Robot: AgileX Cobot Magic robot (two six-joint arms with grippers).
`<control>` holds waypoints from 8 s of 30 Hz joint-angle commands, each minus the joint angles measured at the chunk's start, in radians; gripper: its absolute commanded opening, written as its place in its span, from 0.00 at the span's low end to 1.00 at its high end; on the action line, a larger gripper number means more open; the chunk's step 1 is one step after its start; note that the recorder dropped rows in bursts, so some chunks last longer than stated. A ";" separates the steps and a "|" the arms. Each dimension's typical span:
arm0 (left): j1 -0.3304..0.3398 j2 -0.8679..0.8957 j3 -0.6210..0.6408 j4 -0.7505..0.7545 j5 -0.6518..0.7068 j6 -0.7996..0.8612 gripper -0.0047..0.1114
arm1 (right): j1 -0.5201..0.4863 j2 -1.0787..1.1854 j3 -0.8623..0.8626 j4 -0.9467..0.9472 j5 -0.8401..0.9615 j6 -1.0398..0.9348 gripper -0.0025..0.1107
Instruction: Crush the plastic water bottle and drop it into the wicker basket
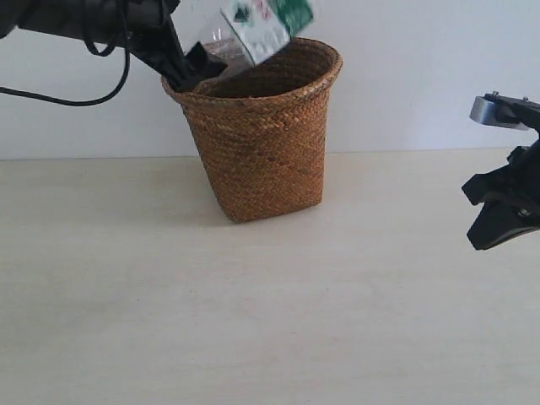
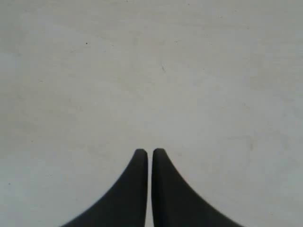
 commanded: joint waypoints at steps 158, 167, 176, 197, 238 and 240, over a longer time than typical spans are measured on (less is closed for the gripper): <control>0.267 -1.811 1.558 0.693 -0.037 -1.362 0.08 | -0.016 -1.636 1.116 -0.172 -0.928 0.334 0.02; 0.267 -1.811 1.558 0.693 -0.037 -1.362 0.08 | -0.016 -1.636 1.116 -0.172 -0.928 0.334 0.02; 0.267 -1.811 1.558 0.693 -0.037 -1.362 0.08 | -0.016 -1.636 1.116 -0.172 -0.928 0.334 0.02; 0.267 -1.811 1.558 0.693 -0.037 -1.362 0.08 | -0.016 -1.636 1.116 -0.406 -0.845 0.618 0.02; 0.267 -1.811 1.558 0.693 -0.037 -1.362 0.08 | -0.016 -1.636 1.138 -0.439 -0.698 0.597 0.02; 0.267 -1.811 1.558 0.693 -0.037 -1.362 0.08 | -0.016 -1.636 1.138 -0.439 -0.698 0.597 0.02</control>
